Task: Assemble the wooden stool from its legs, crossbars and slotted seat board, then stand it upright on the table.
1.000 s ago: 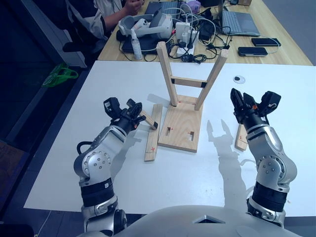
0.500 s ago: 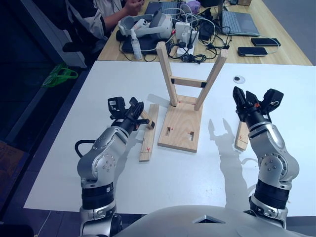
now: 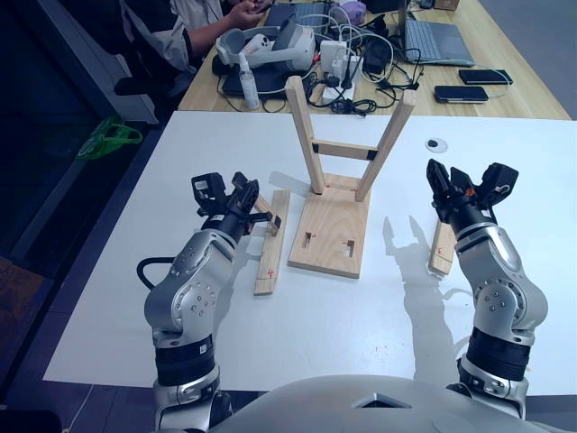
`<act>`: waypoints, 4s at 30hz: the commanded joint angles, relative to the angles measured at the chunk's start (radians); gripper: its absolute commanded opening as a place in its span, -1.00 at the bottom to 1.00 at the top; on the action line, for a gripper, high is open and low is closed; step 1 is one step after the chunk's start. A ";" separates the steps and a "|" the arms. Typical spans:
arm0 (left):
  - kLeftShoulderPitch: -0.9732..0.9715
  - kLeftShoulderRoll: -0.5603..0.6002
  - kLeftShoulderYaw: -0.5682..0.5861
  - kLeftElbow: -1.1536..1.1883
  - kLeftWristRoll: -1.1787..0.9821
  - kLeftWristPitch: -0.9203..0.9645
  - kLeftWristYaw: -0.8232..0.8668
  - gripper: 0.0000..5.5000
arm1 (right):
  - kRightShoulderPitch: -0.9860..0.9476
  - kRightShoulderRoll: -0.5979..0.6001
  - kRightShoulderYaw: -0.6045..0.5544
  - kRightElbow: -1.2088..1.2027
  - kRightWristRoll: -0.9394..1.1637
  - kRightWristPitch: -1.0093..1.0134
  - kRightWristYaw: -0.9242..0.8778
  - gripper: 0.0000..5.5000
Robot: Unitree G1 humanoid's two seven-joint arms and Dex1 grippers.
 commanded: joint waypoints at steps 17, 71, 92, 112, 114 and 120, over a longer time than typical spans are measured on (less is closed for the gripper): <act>-0.009 -0.058 -0.040 0.079 0.090 0.006 0.014 -0.85 | -0.028 -0.018 -0.010 0.015 0.011 0.001 -0.006 0.05; 0.145 0.049 -0.062 0.100 0.251 -0.124 -0.136 -0.85 | 0.009 -0.075 0.055 0.002 -0.021 -0.034 0.017 0.05; 0.037 0.219 -0.105 0.306 0.334 -0.271 -0.311 -0.85 | -0.008 -0.102 0.066 0.039 -0.031 -0.055 0.056 0.05; -0.265 0.089 -0.189 0.557 0.375 -0.376 -0.340 -0.85 | -0.030 -0.103 0.078 0.046 -0.034 -0.053 0.067 0.05; -0.258 0.082 -0.199 0.563 0.385 -0.392 -0.346 -0.85 | -0.029 -0.106 0.080 0.045 -0.034 -0.051 0.069 0.05; -0.215 0.090 -0.194 0.551 0.394 -0.408 -0.354 -0.85 | -0.030 -0.110 0.079 0.045 -0.035 -0.050 0.072 0.05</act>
